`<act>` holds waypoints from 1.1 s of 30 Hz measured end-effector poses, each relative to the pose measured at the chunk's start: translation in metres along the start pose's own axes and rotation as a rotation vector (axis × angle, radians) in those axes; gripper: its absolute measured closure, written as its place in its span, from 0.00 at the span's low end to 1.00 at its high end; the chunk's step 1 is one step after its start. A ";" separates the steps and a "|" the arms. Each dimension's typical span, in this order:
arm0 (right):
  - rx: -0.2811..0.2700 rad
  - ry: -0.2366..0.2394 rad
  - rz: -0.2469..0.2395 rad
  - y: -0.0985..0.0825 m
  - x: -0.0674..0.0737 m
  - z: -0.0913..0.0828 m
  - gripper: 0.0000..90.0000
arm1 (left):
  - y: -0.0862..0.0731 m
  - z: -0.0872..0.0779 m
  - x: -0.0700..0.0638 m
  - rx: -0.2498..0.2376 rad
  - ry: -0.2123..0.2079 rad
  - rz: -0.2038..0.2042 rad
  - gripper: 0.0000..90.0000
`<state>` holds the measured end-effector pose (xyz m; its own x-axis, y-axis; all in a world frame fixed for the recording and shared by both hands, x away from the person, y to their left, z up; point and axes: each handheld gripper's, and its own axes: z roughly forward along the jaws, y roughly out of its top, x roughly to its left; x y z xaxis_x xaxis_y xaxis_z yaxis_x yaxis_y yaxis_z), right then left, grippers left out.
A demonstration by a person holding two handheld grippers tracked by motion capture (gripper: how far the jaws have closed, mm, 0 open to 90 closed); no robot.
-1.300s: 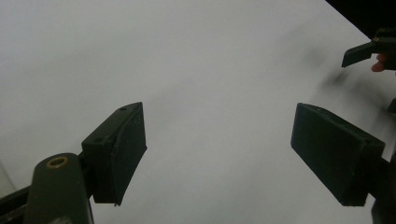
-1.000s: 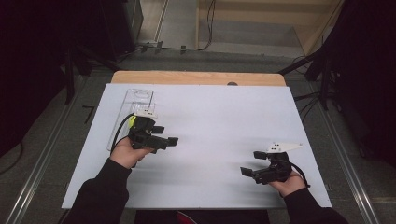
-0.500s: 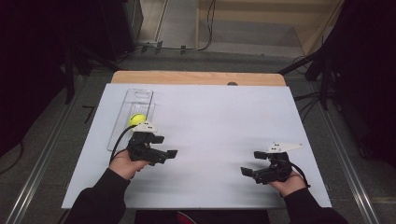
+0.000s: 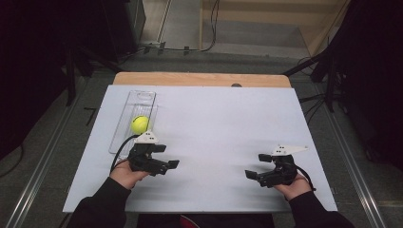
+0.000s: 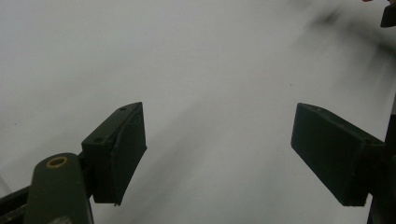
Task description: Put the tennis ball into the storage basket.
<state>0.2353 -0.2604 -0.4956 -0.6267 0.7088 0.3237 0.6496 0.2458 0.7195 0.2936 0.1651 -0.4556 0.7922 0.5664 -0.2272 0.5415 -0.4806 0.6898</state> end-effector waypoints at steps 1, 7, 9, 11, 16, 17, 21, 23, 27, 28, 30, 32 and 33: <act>0.000 0.001 0.000 0.000 0.000 0.000 0.05 | -0.001 0.000 0.000 -0.003 -0.004 -0.002 0.21; -0.003 0.002 0.006 0.000 0.000 0.000 0.05 | -0.010 -0.004 -0.003 -0.006 -0.004 0.006 0.21; -0.003 0.003 0.007 0.000 0.000 0.000 0.05 | -0.013 -0.005 -0.004 -0.012 -0.004 -0.002 0.21; -0.002 0.002 0.007 0.000 0.000 0.000 0.05 | -0.015 -0.007 -0.004 -0.022 -0.005 -0.003 0.21; -0.004 0.000 0.010 0.000 -0.001 0.000 0.05 | -0.021 -0.008 -0.005 -0.021 -0.007 0.003 0.21; -0.005 0.000 0.009 0.000 -0.001 0.000 0.05 | -0.022 -0.009 -0.006 -0.019 -0.001 0.013 0.21; -0.004 -0.001 0.008 0.000 -0.001 0.000 0.05 | -0.025 -0.010 -0.009 -0.014 -0.001 0.025 0.21; -0.004 -0.001 0.007 0.000 -0.001 0.000 0.05 | -0.027 -0.009 -0.010 -0.006 -0.003 0.025 0.21; -0.002 -0.001 0.009 0.000 -0.001 0.000 0.05 | -0.031 -0.010 -0.010 0.003 -0.004 0.021 0.21; -0.002 -0.002 0.010 0.000 -0.001 0.000 0.05 | -0.032 -0.010 -0.010 0.002 -0.003 0.021 0.21; -0.002 -0.001 0.010 0.000 -0.001 0.000 0.05 | -0.034 -0.011 -0.009 0.004 0.004 0.020 0.21; -0.002 -0.001 0.010 0.000 -0.001 0.000 0.05 | -0.035 -0.013 -0.008 -0.002 0.015 0.014 0.21; -0.002 -0.001 0.010 0.000 -0.001 0.000 0.05 | -0.036 -0.013 -0.008 -0.011 0.016 0.009 0.21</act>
<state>0.2360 -0.2617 -0.4960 -0.6197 0.7121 0.3301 0.6548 0.2371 0.7176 0.2639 0.1868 -0.4693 0.7921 0.5730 -0.2103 0.5316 -0.4783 0.6990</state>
